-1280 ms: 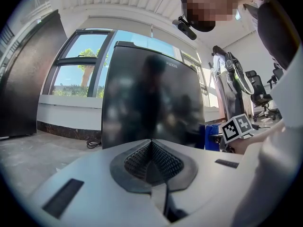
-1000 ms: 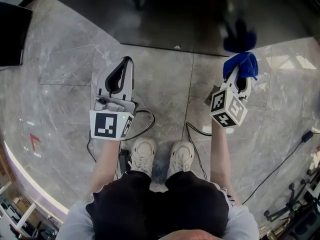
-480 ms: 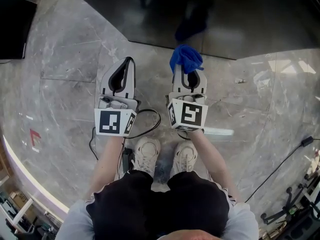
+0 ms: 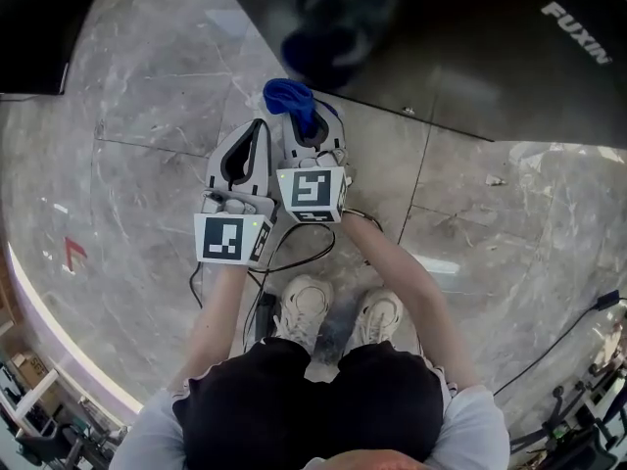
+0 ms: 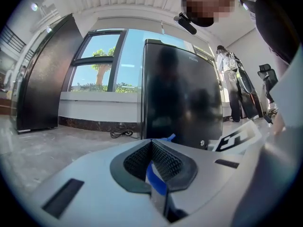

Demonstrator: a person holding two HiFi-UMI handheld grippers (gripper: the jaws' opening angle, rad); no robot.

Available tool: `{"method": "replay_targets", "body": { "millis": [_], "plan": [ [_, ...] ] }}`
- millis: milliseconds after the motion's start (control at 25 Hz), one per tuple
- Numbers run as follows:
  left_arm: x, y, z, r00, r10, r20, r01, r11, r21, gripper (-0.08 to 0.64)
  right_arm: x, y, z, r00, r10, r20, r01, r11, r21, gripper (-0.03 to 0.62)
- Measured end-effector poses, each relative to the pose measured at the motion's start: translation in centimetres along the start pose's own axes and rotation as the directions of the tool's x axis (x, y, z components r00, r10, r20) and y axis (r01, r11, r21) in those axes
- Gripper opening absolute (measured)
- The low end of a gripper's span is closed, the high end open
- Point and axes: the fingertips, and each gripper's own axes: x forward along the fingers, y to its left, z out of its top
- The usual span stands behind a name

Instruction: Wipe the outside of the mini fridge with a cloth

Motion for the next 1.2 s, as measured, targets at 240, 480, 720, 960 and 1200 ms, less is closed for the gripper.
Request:
{"method": "replay_targets", "body": {
  "millis": [240, 480, 720, 960, 1200],
  "plan": [
    [-0.1, 0.3, -0.9, 1.0, -0.008, -0.016, 0.008, 1.0, -0.008, 0.005, 1.3, -2.1, -0.9, 0.994, -0.073, -0.078, 0.079, 0.994, 0.072, 0.075],
    [0.2, -0.8, -0.6, 0.999, -0.033, -0.009, 0.033, 0.999, -0.002, 0.005, 0.7, -3.2, -1.2, 0.992, -0.098, -0.085, 0.103, 0.993, 0.059, 0.075],
    [0.4, -2.5, -0.5, 0.998, -0.055, -0.001, 0.055, 0.998, -0.039, 0.005, -1.9, -6.0, -1.3, 0.982, -0.151, -0.114, 0.163, 0.981, 0.105, 0.075],
    [0.5, -4.8, 0.2, 0.995, -0.098, 0.006, 0.098, 0.995, -0.026, 0.005, -6.4, -10.7, -1.8, 0.959, -0.253, -0.131, 0.273, 0.948, 0.166, 0.075],
    [0.6, -6.3, 0.7, 0.993, -0.114, 0.016, 0.114, 0.993, -0.015, 0.005, -10.6, -15.4, -2.5, 0.926, -0.347, -0.147, 0.372, 0.903, 0.216, 0.075]
  ]
}}
